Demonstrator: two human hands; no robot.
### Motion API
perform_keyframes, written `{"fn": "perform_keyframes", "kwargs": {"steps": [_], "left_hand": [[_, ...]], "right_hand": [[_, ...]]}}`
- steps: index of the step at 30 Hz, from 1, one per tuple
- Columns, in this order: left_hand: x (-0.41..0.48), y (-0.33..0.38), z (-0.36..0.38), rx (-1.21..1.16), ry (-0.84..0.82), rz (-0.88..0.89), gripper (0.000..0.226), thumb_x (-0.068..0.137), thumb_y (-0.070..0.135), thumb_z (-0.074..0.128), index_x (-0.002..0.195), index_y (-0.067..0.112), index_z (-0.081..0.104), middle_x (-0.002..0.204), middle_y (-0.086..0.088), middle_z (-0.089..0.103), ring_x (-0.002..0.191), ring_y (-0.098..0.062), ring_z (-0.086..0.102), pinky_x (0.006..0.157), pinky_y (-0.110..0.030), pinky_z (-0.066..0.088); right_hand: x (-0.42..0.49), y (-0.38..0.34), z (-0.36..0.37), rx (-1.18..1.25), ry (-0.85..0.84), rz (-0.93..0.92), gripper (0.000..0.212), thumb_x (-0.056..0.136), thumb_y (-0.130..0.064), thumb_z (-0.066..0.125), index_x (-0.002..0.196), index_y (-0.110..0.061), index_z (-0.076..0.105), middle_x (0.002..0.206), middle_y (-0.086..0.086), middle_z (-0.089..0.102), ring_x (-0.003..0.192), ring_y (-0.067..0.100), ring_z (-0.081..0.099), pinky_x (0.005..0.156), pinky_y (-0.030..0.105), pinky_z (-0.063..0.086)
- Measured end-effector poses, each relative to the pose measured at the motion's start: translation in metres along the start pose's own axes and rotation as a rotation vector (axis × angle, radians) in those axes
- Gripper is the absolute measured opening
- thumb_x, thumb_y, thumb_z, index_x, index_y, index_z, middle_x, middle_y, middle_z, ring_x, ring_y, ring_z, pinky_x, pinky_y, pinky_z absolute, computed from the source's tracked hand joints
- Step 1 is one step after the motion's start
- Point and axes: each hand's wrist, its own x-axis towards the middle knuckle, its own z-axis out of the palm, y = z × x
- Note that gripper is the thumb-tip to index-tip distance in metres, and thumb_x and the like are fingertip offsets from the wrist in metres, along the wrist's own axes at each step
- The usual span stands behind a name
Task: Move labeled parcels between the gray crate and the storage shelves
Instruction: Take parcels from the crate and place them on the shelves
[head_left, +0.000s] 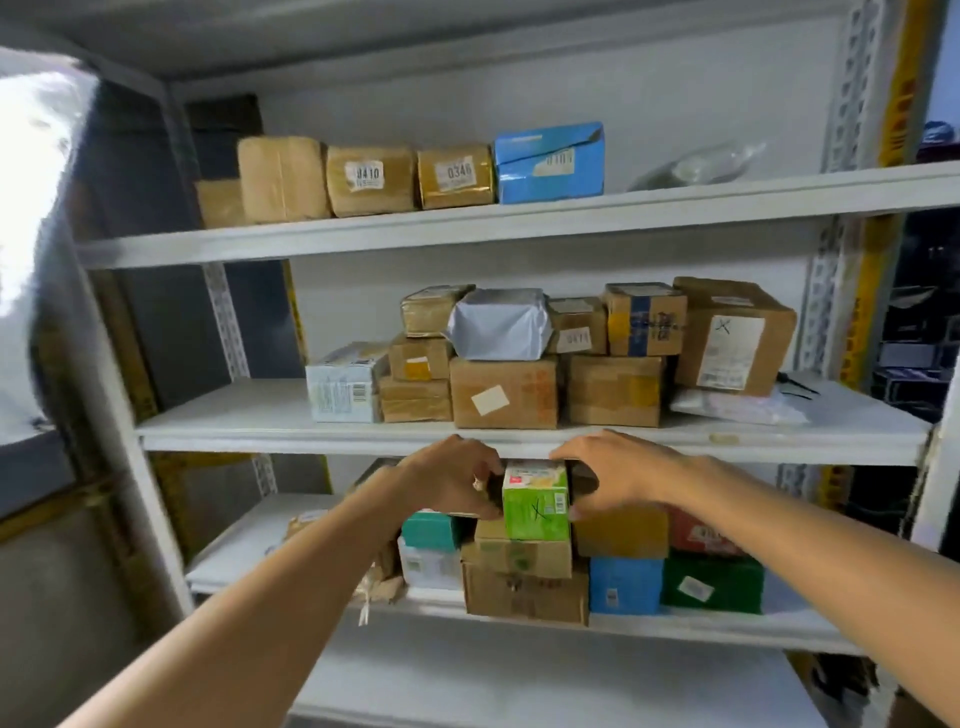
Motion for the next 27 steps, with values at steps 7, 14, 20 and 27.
{"fn": "perform_keyframes", "kwargs": {"steps": [7, 14, 20, 27], "left_hand": [[-0.024, -0.062, 0.001, -0.037, 0.013, -0.117, 0.050, 0.079, 0.030, 0.077, 0.125, 0.020, 0.061, 0.116, 0.000, 0.066, 0.102, -0.020, 0.060, 0.088, -0.035, 0.052], [-0.037, -0.164, -0.026, -0.080, 0.065, -0.238, 0.050, 0.080, 0.027, 0.077, 0.126, 0.020, 0.060, 0.117, -0.001, 0.064, 0.097, -0.017, 0.061, 0.085, -0.026, 0.049], [-0.029, -0.244, -0.042, -0.089, 0.110, -0.308, 0.053, 0.078, 0.033, 0.079, 0.126, 0.025, 0.059, 0.116, 0.003, 0.064, 0.087, -0.011, 0.059, 0.079, -0.024, 0.050], [-0.003, -0.309, -0.046, -0.077, 0.105, -0.348, 0.052, 0.080, 0.034, 0.077, 0.128, 0.026, 0.058, 0.120, 0.003, 0.063, 0.093, -0.014, 0.058, 0.086, -0.027, 0.050]], "right_hand": [[0.062, -0.044, 0.009, -0.012, 0.005, -0.111, 0.082, 0.078, -0.045, 0.076, 0.146, -0.019, 0.038, 0.148, 0.005, 0.042, 0.134, 0.022, 0.040, 0.109, 0.037, 0.037], [0.150, -0.105, 0.003, -0.075, 0.018, -0.176, 0.085, 0.079, -0.042, 0.076, 0.148, -0.019, 0.033, 0.150, 0.006, 0.038, 0.136, 0.024, 0.038, 0.110, 0.041, 0.036], [0.219, -0.144, -0.009, -0.088, 0.065, -0.228, 0.082, 0.082, -0.039, 0.072, 0.149, -0.019, 0.030, 0.153, 0.004, 0.034, 0.140, 0.022, 0.031, 0.111, 0.038, 0.031], [0.285, -0.155, -0.010, -0.165, 0.047, -0.230, 0.082, 0.083, -0.043, 0.071, 0.149, -0.017, 0.030, 0.150, 0.006, 0.038, 0.138, 0.023, 0.033, 0.110, 0.038, 0.035]]}}
